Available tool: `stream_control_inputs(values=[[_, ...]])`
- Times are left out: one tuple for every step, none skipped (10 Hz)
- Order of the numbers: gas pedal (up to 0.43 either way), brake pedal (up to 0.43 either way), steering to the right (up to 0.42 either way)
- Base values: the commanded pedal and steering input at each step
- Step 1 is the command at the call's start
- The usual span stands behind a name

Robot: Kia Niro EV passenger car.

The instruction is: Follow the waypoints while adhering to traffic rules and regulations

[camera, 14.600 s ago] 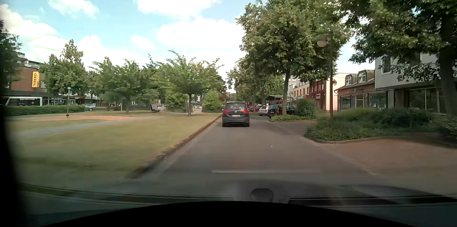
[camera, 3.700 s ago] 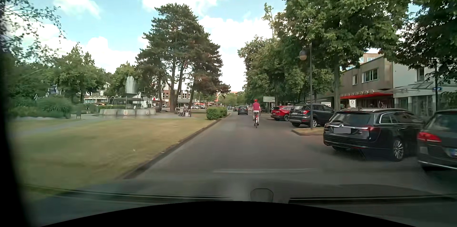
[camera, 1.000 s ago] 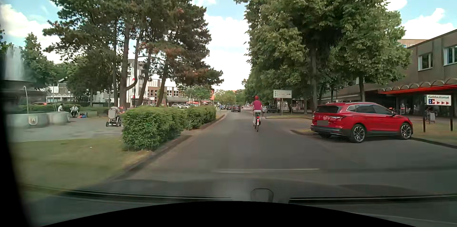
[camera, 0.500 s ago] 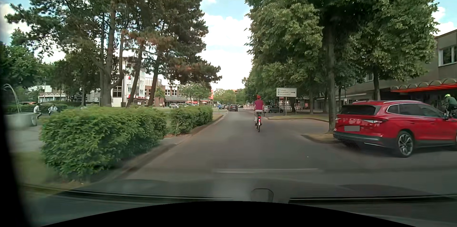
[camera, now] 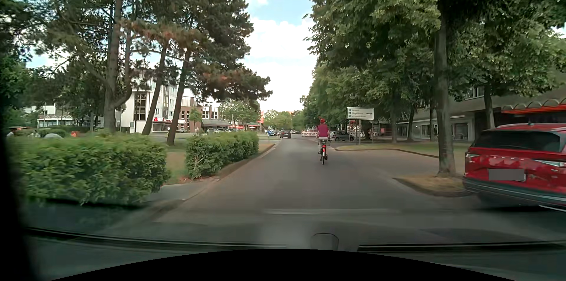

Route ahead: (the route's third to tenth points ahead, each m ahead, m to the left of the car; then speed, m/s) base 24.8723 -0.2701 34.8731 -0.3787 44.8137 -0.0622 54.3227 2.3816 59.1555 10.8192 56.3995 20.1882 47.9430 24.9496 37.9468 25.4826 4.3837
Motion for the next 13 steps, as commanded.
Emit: stream_control_inputs(values=[[0.020,0.006,0.003],[0.020,0.006,0.003],[0.020,0.006,0.003],[0.020,0.006,0.002],[0.028,0.006,0.002],[0.028,0.006,0.002],[0.028,0.006,0.002],[0.028,0.006,0.002],[0.028,0.006,0.002],[0.028,0.006,0.002],[0.028,0.006,0.002],[0.028,0.006,0.002],[0.028,0.006,0.002]])
